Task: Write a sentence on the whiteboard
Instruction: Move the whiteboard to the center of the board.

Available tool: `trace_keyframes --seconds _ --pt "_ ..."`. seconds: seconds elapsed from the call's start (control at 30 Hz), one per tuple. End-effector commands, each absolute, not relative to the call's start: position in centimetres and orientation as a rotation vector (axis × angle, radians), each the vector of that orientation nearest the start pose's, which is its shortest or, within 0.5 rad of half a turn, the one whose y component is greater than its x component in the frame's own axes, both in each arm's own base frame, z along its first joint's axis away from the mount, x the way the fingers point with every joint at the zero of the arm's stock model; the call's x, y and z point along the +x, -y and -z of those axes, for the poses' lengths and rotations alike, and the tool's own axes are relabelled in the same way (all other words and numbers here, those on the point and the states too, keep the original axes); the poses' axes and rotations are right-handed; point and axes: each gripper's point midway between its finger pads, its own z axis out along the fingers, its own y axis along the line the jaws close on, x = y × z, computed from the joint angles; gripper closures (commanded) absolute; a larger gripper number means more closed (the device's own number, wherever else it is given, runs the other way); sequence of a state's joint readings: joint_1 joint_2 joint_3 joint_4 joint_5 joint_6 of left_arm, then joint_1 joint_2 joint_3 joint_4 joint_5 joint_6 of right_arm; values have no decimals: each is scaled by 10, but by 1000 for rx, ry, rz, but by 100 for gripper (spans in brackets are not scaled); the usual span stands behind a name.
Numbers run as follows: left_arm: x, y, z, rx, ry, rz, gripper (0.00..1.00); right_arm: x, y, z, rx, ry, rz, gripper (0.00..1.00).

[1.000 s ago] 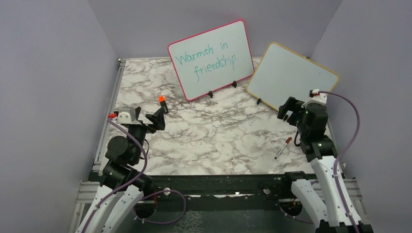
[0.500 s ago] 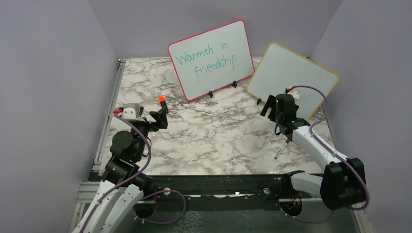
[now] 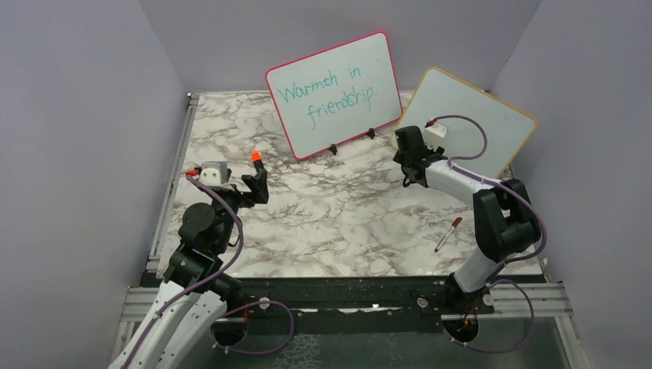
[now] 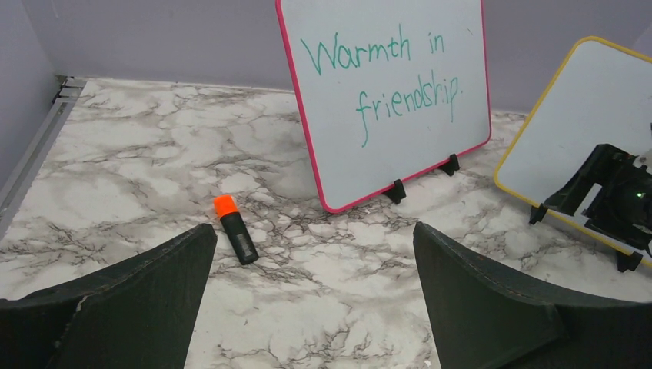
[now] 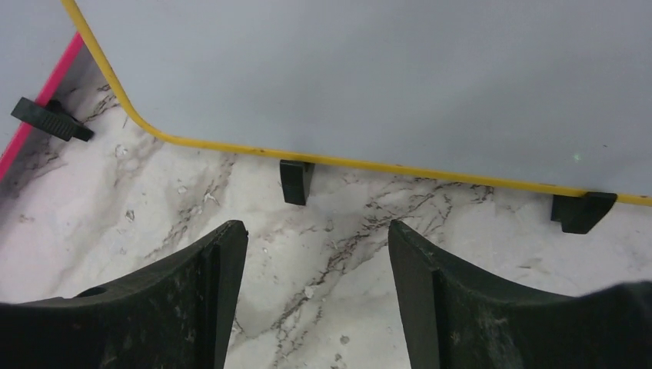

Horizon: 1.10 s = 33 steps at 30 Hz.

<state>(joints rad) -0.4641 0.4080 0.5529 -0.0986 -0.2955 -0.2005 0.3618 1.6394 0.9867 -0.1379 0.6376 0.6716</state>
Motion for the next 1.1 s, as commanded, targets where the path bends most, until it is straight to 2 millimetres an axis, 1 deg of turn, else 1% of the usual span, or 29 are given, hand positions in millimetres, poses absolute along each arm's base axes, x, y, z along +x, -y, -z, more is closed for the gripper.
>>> trace_keyframes --seconds 0.0,0.1,0.2,0.27,0.57,0.67,0.73,0.83,0.9,0.93,1.07 --pt "250 80 -289 -23 -1511 310 1 422 -58 -83 724 -2043 288 32" --pt "250 82 -288 -16 -1513 312 1 430 -60 -77 731 -2041 299 44" --pt "250 83 -289 -8 -1512 311 1 437 -62 -72 730 -2048 313 49" --pt "250 83 -289 -5 -1510 309 1 441 -64 -65 722 -2059 322 54" --pt "250 85 -289 6 -1512 307 1 456 -65 -48 724 -2067 380 59" --pt "250 85 -288 12 -1513 305 1 459 -65 -47 720 -2064 391 64" --pt "250 86 -288 19 -1514 301 1 460 -64 -46 717 -2063 400 71" --pt "251 83 -286 36 -1513 266 1 457 -66 -42 692 -2087 395 89" --pt "250 82 -286 27 -1512 261 1 453 -70 -38 671 -2115 363 97" --pt "250 83 -287 32 -1511 267 1 451 -72 -37 660 -2128 342 99" --pt "250 85 -287 38 -1507 274 1 435 -83 -32 603 -2166 306 99"
